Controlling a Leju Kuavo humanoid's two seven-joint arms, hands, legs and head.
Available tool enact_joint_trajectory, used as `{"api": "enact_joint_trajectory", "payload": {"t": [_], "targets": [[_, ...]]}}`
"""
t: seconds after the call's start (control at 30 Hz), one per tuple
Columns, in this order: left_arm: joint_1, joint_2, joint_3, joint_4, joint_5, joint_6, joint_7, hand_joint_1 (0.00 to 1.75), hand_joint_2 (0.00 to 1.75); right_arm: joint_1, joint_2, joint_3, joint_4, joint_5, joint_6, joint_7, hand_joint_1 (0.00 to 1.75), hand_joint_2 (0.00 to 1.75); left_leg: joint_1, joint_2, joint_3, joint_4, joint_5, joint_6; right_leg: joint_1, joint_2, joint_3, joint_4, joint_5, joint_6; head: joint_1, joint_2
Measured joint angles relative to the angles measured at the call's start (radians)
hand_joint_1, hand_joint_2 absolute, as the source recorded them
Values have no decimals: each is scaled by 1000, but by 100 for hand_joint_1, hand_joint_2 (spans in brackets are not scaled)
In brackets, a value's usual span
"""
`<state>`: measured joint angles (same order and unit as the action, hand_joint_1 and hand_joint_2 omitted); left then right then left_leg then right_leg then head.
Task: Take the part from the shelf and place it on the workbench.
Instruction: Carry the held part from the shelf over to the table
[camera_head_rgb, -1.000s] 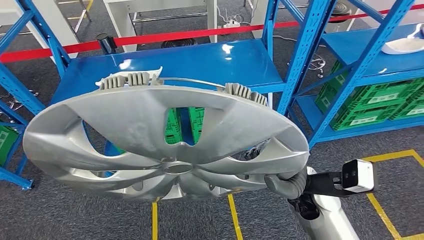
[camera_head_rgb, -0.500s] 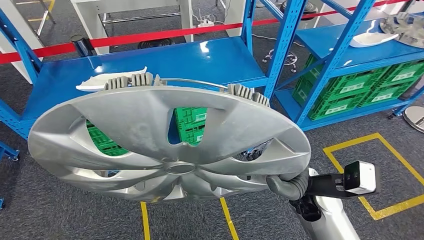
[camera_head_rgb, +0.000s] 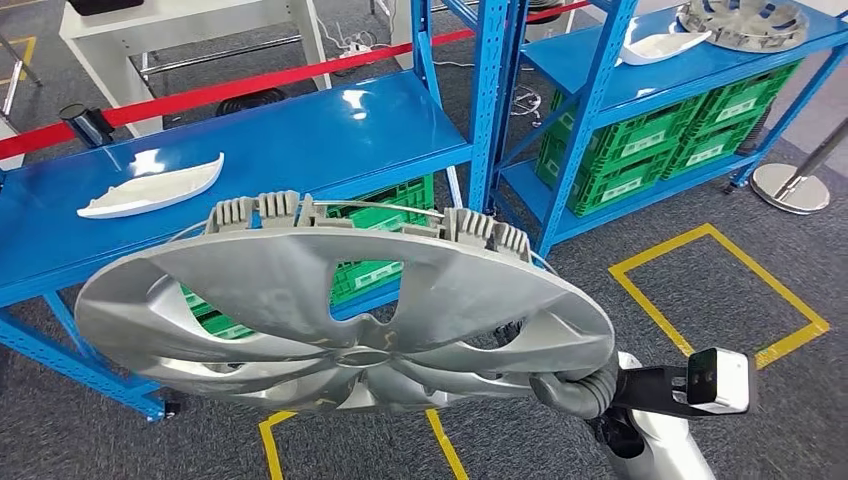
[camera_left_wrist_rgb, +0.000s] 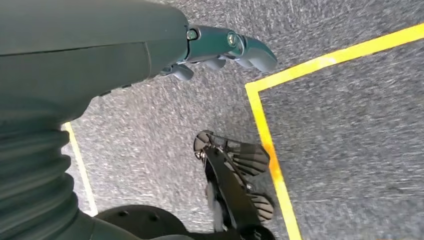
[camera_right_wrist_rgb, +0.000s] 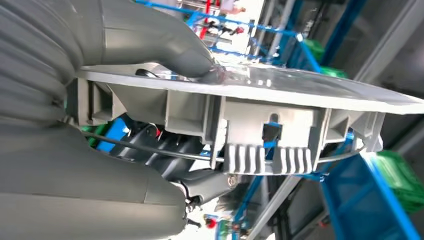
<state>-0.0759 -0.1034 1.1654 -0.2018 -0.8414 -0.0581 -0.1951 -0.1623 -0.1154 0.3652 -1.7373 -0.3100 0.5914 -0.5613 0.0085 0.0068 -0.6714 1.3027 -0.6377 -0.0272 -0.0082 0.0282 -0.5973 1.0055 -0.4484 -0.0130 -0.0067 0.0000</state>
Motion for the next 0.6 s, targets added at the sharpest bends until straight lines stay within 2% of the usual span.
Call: {"api": "enact_joint_trajectory", "payload": {"t": [0.03,0.07,0.13,0.17,0.2,0.27,0.3,0.33,0.37,0.4,0.43,0.47,0.5,0.53,0.57,0.6], "targets": [[0,0,0,0,-3,-1,6,0,175,6,-1,-1,-3,3,-3,0,175,175,1,-1,7,-16,20,-1,-1,11,0,1,1,2,0,0],[0,0,0,0,-7,-2,15,0,175,11,-3,-2,-7,4,-5,0,175,175,4,-6,33,-69,55,-2,-2,22,0,3,1,4,-1,0],[-1,-1,0,0,-14,-3,33,0,175,17,-7,-3,-18,4,-8,0,175,175,11,-40,99,-211,114,-3,-3,43,-3,9,1,13,-2,0],[-1,-2,0,1,-16,-2,41,0,175,19,-8,-4,-24,4,-9,1,175,175,13,-54,120,-256,127,0,-3,53,-7,12,2,20,-3,0],[-2,-3,0,2,-17,-1,47,0,175,20,-9,-5,-29,4,-10,2,175,175,12,-63,129,-277,128,5,-2,62,-10,13,4,27,-3,0],[-4,-6,0,2,-17,2,55,0,175,24,-12,-9,-38,2,-11,6,175,175,8,-49,129,-280,129,20,-5,77,-16,9,10,42,-3,0],[-4,-8,0,2,-17,2,58,0,175,26,-14,-11,-41,1,-10,8,175,175,7,-40,129,-282,133,29,-7,70,-20,13,9,48,-2,0],[-5,-10,0,3,-17,3,60,0,175,27,-17,-12,-43,-1,-10,11,175,175,8,-30,129,-284,136,36,-7,53,-28,29,-1,53,0,0],[-6,-11,0,3,-17,3,64,0,175,26,-19,-13,-44,-4,-10,13,175,175,9,-20,129,-287,139,42,-7,30,-46,65,-24,56,2,0],[-5,-11,0,3,-17,3,67,0,175,26,-22,-13,-45,-8,-9,14,175,175,8,-10,128,-287,140,46,-7,5,-73,124,-57,58,5,0],[-4,-11,0,3,-17,3,69,0,175,26,-24,-13,-45,-11,-9,14,175,175,7,1,126,-287,140,48,-6,-9,-107,195,-92,61,7,0],[-2,-11,0,3,-17,3,71,0,175,28,-26,-13,-45,-13,-9,14,175,175,6,13,124,-286,140,48,-7,-13,-137,261,-120,64,8,0],[-1,-11,0,3,-18,3,73,0,175,32,-28,-13,-45,-14,-10,14,175,175,5,25,123,-286,140,48,-7,-15,-154,301,-130,65,9,0],[-1,-12,0,3,-18,3,74,0,175,36,-30,-13,-45,-14,-11,14,175,175,5,36,123,-286,139,48,-6,-17,-150,299,-121,64,10,0],[-2,-13,0,4,-18,3,76,0,175,40,-33,-13,-46,-14,-12,14,175,175,4,46,124,-285,139,48,-6,-21,-125,257,-96,61,11,0],[-2,-14,0,4,-18,3,78,0,175,43,-35,-13,-47,-13,-13,14,175,175,4,55,125,-285,137,46,-4,-32,-84,185,-64,57,12,0]]}}
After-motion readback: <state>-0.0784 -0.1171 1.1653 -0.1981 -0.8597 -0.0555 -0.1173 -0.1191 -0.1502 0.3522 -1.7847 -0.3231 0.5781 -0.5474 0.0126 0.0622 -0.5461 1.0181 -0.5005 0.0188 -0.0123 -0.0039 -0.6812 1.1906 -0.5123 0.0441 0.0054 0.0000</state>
